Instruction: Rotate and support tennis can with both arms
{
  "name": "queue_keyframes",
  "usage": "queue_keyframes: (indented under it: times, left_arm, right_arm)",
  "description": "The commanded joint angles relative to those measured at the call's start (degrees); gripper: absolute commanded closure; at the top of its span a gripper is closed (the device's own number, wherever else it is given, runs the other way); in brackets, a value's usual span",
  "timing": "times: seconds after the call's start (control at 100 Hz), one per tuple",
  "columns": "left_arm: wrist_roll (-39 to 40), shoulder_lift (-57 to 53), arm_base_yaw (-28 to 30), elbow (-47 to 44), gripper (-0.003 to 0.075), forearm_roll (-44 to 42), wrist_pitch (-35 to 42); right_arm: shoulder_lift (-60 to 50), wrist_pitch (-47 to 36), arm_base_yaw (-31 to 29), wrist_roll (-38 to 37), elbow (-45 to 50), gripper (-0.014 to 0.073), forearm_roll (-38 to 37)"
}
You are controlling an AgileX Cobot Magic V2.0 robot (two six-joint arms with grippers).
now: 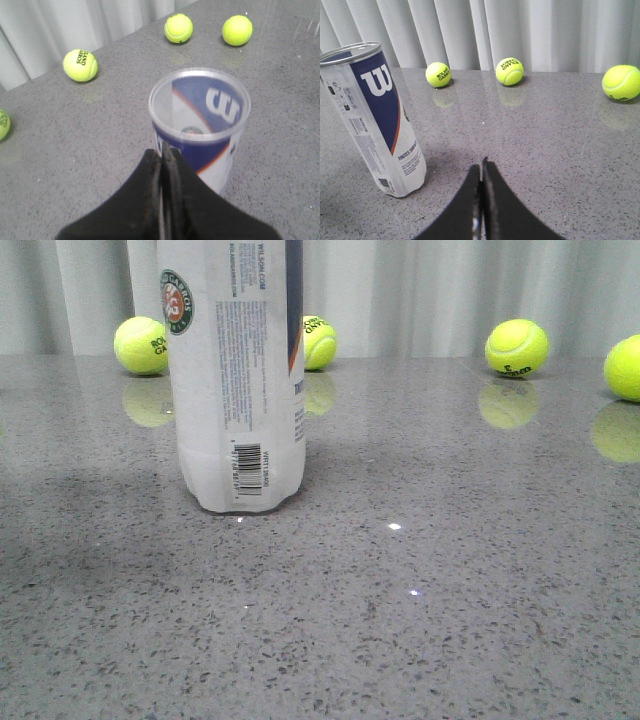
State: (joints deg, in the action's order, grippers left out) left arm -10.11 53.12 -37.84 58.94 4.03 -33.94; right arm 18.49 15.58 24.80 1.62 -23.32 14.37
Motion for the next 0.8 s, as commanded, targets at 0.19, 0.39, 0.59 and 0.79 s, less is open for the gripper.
queue_keyframes:
  times: [0.19, 0.39, 0.59, 0.79]
  left_arm:
    - [0.83, -15.56, -0.17, -16.86, 0.0738, -0.37, 12.43]
    - [1.18, -22.16, 1.18, -25.35, 0.0739, -0.62, 10.99]
    - [1.18, -27.98, 6.36, -32.21, 0.0739, -0.62, 17.50]
    - [1.34, -33.75, 14.44, -37.49, 0.0739, -0.62, 21.34]
  right_arm:
    - [0.34, -4.81, -0.36, 0.50, -1.43, 0.0662, 0.34]
    - [0.34, -4.81, -0.36, 0.50, -1.43, 0.0662, 0.34]
    - [0.34, -4.81, -0.36, 0.50, -1.43, 0.0662, 0.34]
    - [0.34, -4.81, -0.36, 0.50, -1.43, 0.0662, 0.34]
